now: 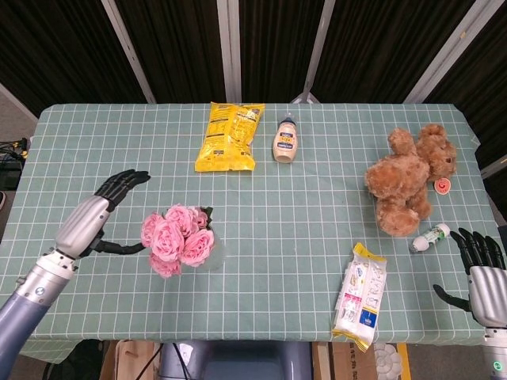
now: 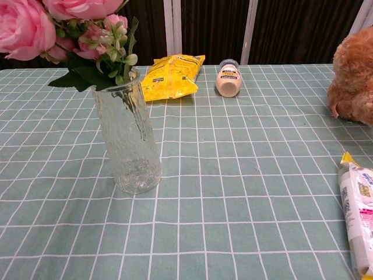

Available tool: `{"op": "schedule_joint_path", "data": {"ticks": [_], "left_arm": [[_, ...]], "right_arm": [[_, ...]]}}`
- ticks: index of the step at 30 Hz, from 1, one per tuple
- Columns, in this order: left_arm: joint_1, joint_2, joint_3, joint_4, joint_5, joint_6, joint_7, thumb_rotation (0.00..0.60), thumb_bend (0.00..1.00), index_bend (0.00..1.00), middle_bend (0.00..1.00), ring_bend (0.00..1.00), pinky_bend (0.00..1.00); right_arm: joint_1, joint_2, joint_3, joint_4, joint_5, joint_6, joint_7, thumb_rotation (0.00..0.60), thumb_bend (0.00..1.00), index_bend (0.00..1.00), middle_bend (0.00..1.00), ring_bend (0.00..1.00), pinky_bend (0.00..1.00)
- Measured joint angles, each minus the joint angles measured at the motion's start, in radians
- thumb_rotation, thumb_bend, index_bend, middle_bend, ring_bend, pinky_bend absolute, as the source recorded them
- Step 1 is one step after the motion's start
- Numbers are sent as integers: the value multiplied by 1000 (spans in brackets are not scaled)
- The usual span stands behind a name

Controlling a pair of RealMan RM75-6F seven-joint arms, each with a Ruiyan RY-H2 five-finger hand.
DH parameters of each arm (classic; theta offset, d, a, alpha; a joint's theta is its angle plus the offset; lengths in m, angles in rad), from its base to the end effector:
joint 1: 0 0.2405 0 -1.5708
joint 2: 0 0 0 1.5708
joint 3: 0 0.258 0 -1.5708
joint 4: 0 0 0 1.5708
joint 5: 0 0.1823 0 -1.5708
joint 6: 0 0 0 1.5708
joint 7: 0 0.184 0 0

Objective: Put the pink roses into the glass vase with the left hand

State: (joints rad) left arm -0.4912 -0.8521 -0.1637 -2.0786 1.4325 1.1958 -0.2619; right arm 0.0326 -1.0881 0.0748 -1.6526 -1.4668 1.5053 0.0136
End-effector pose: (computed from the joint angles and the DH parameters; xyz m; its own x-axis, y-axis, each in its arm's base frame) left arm -0.1233 0.2981 0.1943 0.0251 0.2210 0.9749 0.9286 -0.3664 0.0592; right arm -0.3087 -0.2069 0.2013 0.3710 0.0228 0.9283 -0.9271 0.0671 0.3689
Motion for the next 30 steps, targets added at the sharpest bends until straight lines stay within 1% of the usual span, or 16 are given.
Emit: {"op": "schedule_joint_path", "data": {"ticks": [2,5,6,9,12,14,16,20,24,30], "left_arm": [[28,22,12,-16,4,32,69,600,194,135,71,0,16],[104,35,55,-19,13,109,226,600,203,135,74,0,16],[142,30,74,-13,18,151,299,600,205,136,74,0,16],[217,4,113,13,30,243,458,600,208,137,74,0,16],[270,-33,147,68,49,282,527,600,213,138,73,0,17],[302,-66,166,116,60,303,520,600,218,140,72,0,16],[343,-115,185,185,80,335,466,600,223,141,71,0,16],[409,-189,211,275,133,403,378,600,223,142,71,0,17],[431,-206,222,293,158,422,363,600,223,148,72,0,16],[438,-204,207,310,153,421,344,600,223,153,73,0,16]], "right_arm": [[0,1,-1,-2,-1,0,-1,600,171,123,105,37,0],[0,3,-5,-1,-16,2,-5,600,171,123,105,37,0],[1,4,-7,0,-23,2,-7,600,171,123,105,37,0],[4,6,-16,5,-47,0,-4,600,171,123,105,34,0],[10,10,-26,13,-72,-6,1,600,171,123,105,28,0],[12,9,-29,21,-81,-4,2,600,171,123,105,26,0],[13,7,-29,26,-85,0,-7,600,171,123,105,26,0],[14,0,-30,33,-89,3,-22,600,170,124,105,25,0],[17,-4,-29,35,-90,3,-22,600,171,123,105,25,0],[21,-10,-27,38,-81,-5,-29,600,172,124,105,25,0]]}}
